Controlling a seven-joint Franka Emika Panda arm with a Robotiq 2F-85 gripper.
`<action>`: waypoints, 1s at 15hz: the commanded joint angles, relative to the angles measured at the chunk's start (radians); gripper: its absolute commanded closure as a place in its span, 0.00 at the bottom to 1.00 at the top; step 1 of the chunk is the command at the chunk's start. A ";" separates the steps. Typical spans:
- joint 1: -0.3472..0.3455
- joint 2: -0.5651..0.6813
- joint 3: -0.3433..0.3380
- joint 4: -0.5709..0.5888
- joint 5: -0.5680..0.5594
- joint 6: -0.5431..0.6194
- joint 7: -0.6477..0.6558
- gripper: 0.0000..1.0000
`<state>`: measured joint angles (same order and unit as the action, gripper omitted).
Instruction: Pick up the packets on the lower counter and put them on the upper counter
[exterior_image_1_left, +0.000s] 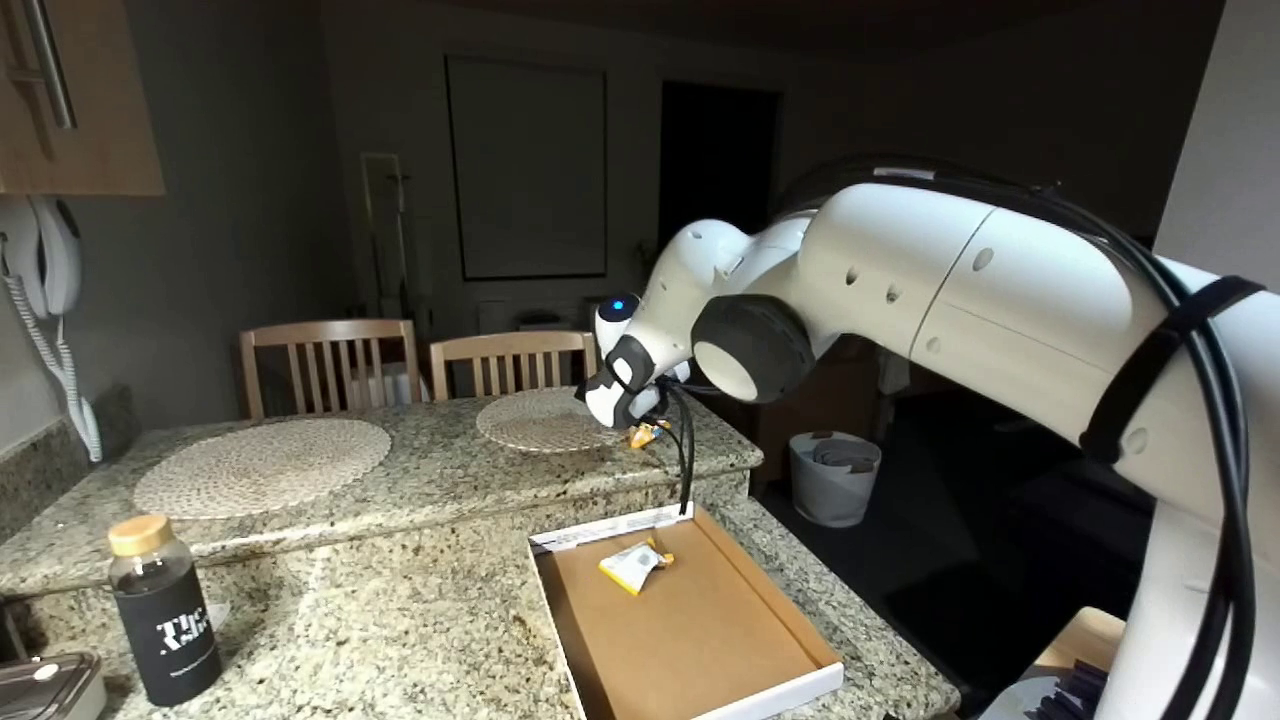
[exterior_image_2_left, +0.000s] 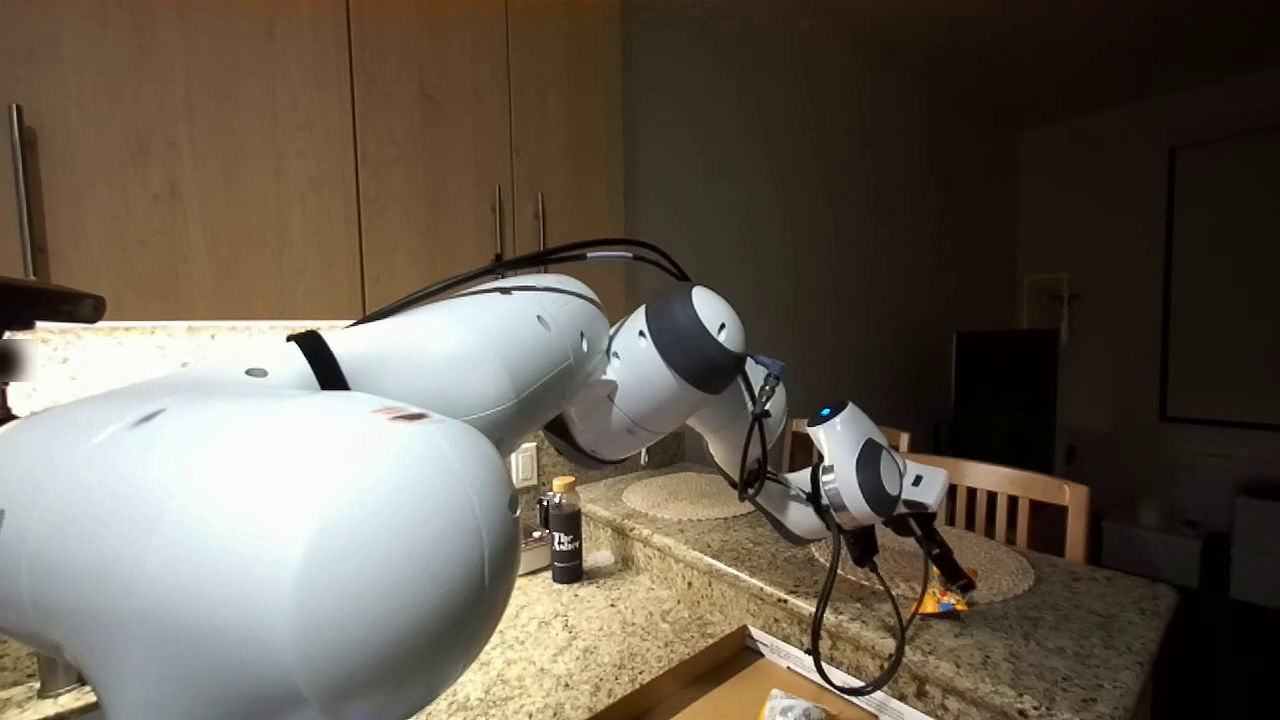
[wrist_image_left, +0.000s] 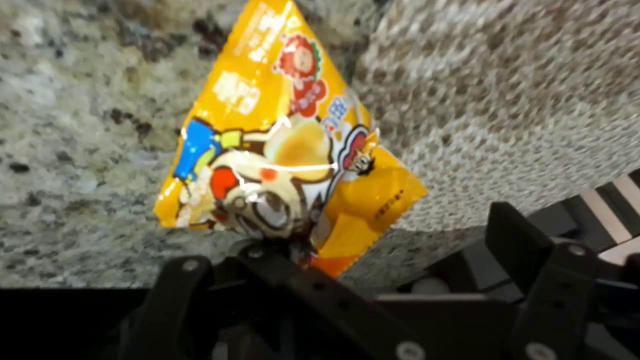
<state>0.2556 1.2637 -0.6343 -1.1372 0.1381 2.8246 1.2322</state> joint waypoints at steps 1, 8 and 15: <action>0.054 -0.029 -0.035 -0.027 -0.109 -0.125 0.048 0.00; -0.121 -0.169 0.369 0.006 -0.106 -0.294 -0.302 0.00; -0.365 -0.218 0.674 0.085 0.062 -0.459 -0.723 0.00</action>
<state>-0.0287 1.0720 -0.0562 -1.0632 0.1207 2.4608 0.6728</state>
